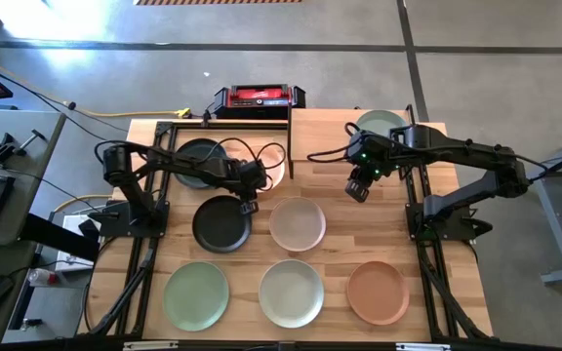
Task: Place and stack plates onto a shelf
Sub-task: Stack the pink plate on top of the light blue plate on the shelf
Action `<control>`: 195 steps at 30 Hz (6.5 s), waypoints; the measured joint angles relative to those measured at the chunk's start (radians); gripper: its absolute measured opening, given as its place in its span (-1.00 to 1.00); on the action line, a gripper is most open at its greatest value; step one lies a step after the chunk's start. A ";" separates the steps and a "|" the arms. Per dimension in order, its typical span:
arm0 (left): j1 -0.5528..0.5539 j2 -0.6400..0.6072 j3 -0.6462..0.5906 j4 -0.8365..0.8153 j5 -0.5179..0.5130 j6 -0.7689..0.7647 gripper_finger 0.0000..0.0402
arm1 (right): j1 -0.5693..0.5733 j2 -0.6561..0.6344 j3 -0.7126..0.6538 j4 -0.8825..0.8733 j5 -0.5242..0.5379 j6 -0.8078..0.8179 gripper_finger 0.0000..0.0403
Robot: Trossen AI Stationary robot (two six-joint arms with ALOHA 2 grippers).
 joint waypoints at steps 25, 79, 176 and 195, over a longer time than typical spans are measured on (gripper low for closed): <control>-0.054 -0.013 0.000 0.011 -0.061 0.026 -0.99 | 0.000 0.000 0.000 0.000 0.000 0.000 -0.57; -0.426 -0.394 0.324 -0.588 -0.508 0.713 -0.99 | -0.014 0.008 0.000 0.734 0.090 0.194 -0.32; -0.512 -0.478 0.324 -0.514 -0.592 0.128 -0.45 | -0.124 -0.071 0.000 0.245 0.279 0.403 -1.00; -0.338 -0.513 0.324 -0.510 -0.660 0.184 -0.45 | -0.479 -0.182 0.000 0.007 0.296 0.337 -1.00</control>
